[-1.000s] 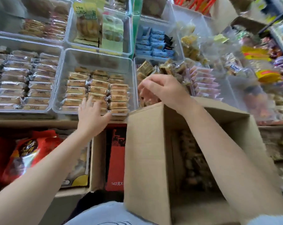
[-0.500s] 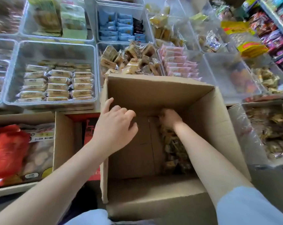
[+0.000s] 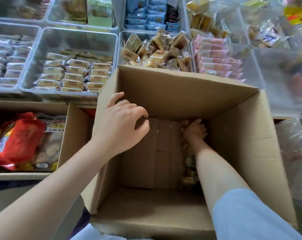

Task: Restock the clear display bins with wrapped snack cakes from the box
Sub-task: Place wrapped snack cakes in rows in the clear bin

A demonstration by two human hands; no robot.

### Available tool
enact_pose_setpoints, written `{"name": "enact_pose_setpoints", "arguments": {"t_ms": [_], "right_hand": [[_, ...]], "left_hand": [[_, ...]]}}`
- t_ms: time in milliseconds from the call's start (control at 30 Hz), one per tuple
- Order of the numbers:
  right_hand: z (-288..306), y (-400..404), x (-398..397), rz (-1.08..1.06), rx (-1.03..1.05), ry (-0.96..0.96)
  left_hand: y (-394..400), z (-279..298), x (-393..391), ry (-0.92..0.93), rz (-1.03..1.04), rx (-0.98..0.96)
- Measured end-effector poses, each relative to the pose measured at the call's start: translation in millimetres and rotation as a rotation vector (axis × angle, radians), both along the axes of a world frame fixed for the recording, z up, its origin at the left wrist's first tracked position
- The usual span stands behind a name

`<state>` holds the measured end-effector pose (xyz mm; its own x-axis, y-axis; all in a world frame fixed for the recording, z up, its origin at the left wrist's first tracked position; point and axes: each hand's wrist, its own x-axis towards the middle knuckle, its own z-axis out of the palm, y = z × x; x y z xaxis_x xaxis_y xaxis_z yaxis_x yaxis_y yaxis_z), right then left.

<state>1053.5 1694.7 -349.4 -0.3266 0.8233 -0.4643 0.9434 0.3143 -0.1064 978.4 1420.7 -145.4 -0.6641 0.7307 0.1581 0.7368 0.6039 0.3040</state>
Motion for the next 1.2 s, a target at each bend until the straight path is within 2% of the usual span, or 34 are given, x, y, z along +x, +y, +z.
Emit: {"name": "enact_pose_setpoints", "arguments": {"t_ms": [133,200,300,400,533,633,733,800,900,1000,1067,1167,1200], "right_hand": [[30,2,-5,0.008,-0.312,0.14],[67,-4,-9,0.065,-0.543,0.227],[137,-25,-12,0.159,-0.875,0.255],[204,-53,-13,0.161,-1.044,0.407],[263,-102,-27,0.3,-0.989,0.597],[289,-137,-50,0.378,-0.858,0.739],[304,-165,-83,0.446,-0.712,0.825],[300,-181,-111,0.489,-0.638,0.866],[282,-216,-157,0.47,-0.669,0.908],[255,-251,-206,0.403,-0.656,0.876],[238,-266,-239,0.404,-0.573,0.852],[218,-277,-287,0.42,-0.379,0.803],[213,-278,-303,0.435,-0.322,0.769]], "left_hand": [[0,-1,-2,0.018,-0.014,0.006],[-2,1,-3,0.015,-0.024,0.008],[-4,3,-3,-0.014,-0.036,0.027],[-6,12,-3,-0.112,-0.039,0.134],[-17,25,-12,-0.415,-0.058,0.44],[-35,42,-34,-0.603,0.047,0.7],[-65,55,-72,-0.892,0.138,0.894],[-88,56,-98,-0.962,0.177,0.958],[-119,40,-137,-1.004,0.235,1.021],[-146,7,-182,-0.954,0.3,0.936],[-167,-19,-215,-0.846,0.35,0.79],[-205,-70,-273,-0.408,0.45,0.295],[-218,-87,-288,-0.332,0.448,0.131]]}}
